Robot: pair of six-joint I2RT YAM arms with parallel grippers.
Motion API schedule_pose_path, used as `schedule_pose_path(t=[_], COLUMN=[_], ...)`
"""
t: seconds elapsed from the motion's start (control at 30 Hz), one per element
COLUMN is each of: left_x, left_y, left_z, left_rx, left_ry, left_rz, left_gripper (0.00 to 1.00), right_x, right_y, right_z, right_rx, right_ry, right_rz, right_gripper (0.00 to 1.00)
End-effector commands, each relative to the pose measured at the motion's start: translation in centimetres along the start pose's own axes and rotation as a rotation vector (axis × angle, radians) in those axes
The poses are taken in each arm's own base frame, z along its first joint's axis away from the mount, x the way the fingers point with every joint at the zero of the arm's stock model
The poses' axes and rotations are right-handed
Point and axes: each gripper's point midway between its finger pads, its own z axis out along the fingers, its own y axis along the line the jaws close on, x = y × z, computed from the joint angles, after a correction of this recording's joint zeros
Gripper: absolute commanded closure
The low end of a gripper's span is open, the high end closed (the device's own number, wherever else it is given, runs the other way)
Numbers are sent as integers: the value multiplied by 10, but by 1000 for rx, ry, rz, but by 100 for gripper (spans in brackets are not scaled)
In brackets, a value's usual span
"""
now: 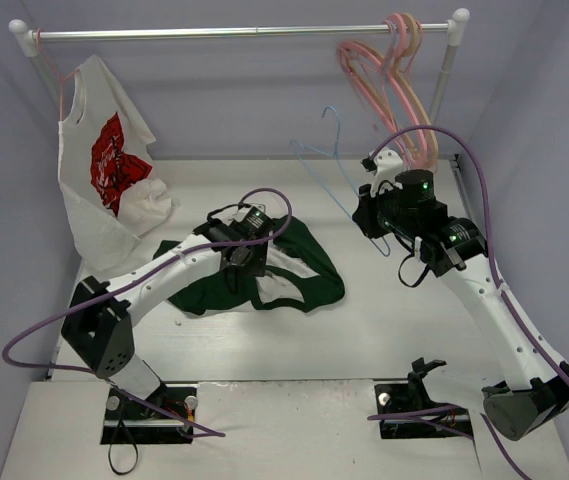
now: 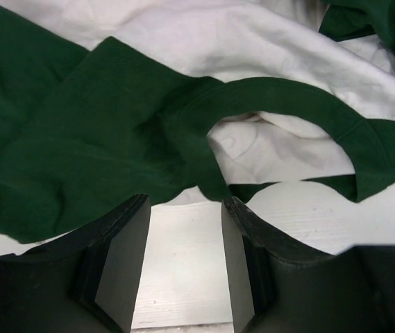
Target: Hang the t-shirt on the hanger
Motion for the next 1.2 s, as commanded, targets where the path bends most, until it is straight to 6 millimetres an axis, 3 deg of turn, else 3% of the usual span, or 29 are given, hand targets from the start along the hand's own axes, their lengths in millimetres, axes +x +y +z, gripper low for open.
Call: schedule_pose_path(t=[0.0,0.4,0.67,0.9,1.07,1.17], left_x=[-25,-14,-9,-23,-47,-68], left_y=[-12,-14,-6,-1,16,36], left_z=[6,52,63,50,39,33], left_rx=[-17,-127,-177,-182,-115,-62], left_ry=[-106,-71,-65,-93,-114,-120], left_rz=[-56,-32,-22,8,18,2], left_gripper=[55,55,71,100,100,100], right_x=[-18,-7,-5,-2,-1,-2], right_y=[4,4,3,5,9,14], right_z=[-8,-13,-13,-11,-15,-18], right_rx=[-8,-8,0,-14,-44,-73], right_ry=[-87,-72,-63,-40,-38,-45], right_rz=[17,8,-1,-4,-42,-61], right_gripper=[100,100,100,100,100,100])
